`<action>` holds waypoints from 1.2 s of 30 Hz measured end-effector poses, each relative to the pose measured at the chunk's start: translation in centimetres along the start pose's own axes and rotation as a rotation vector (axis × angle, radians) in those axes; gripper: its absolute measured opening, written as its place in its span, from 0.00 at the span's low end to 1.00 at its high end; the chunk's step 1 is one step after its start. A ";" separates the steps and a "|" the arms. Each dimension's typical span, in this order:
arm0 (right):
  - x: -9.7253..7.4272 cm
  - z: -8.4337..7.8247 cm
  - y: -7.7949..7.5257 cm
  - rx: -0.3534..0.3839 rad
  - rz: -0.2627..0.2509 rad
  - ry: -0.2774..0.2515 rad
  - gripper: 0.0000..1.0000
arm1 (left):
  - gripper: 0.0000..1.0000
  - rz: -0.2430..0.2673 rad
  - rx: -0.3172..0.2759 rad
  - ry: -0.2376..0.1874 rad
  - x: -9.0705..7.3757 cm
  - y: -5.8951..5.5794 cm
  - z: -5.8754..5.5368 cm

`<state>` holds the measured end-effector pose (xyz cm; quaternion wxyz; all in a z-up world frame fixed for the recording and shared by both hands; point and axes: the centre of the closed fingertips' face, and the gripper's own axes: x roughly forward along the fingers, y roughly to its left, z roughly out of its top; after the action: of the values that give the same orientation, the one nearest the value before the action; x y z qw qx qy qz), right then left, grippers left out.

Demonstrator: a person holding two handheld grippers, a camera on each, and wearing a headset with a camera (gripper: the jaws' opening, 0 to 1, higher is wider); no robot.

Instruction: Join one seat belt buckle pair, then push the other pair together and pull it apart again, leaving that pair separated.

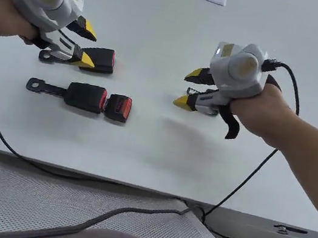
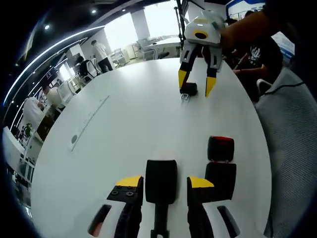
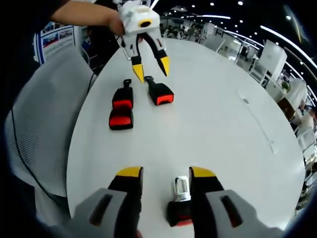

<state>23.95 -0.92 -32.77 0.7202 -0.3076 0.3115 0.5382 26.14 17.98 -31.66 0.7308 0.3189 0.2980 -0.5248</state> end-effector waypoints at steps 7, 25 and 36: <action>-1.2 -3.3 -1.4 0.039 -0.004 0.015 0.39 | 0.38 -0.006 0.033 -0.030 1.1 0.5 -0.5; -1.4 -7.3 -2.1 0.079 0.037 0.069 0.37 | 0.34 -0.080 -0.010 0.044 3.2 0.2 -2.8; -1.1 -7.6 -2.2 0.026 0.120 0.079 0.33 | 0.32 -0.133 0.031 0.039 3.3 0.1 -2.9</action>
<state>24.93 -7.96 -36.40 0.6779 -0.3000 0.3646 0.5635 26.82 18.30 -35.99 0.6833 0.3198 0.3246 -0.5705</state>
